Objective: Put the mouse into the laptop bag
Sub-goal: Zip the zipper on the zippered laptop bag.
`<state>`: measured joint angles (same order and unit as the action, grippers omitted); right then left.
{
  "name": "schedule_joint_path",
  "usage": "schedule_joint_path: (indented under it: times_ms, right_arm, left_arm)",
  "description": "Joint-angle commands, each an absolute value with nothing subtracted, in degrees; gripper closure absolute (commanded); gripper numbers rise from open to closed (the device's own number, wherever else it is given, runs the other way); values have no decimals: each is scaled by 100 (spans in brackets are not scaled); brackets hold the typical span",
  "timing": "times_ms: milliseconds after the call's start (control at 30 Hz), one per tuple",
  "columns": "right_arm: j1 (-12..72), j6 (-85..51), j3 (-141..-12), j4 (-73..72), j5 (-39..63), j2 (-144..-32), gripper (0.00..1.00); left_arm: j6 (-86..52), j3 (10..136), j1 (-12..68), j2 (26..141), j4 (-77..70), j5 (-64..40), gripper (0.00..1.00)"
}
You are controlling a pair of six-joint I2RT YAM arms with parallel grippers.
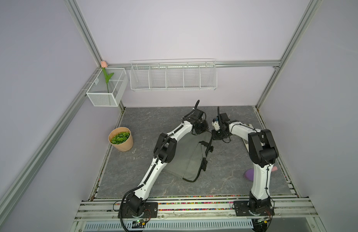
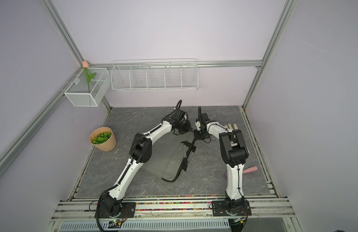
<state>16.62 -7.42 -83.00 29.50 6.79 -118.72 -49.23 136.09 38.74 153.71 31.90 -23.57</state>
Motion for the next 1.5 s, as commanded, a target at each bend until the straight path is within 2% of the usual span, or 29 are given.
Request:
schedule_joint_path:
  times_ms: [0,133,367,600,767,1067,1233,1467]
  right_arm:
    - [1591,-882,-8206,3186,474,-11639,93]
    - [1543,-897,-8408,3238,662,-11711,93]
    - [1456,-869,-8947,3379,825,-12098,93]
    - [1424,-888,-9000,3347,875,-12179,93]
    - [1408,-888,-8949,3318,938,-12200,93]
    - [1575,-982,-7982,3127,733,-11785,93]
    - [1584,-1047,-7566,3108,432,-11568,93]
    - [1503,-1164,-7309,3335,756,-10939,93]
  left_arm:
    - [-4890,13164,4004,15586,3549,-2048,100]
    - [-4784,13343,3998,15457,3726,-2044,100]
    - [-4580,13260,4042,14580,3777,-2034,100]
    - [-4737,12506,4147,14293,3488,-2086,100]
    - [-4985,12272,4149,14614,3177,-2206,100]
    - [-5203,13731,3940,15723,3415,-2131,100]
    - [-5159,13455,3851,15700,3313,-2112,100]
    - [-5233,12780,3845,15682,2929,-2059,100]
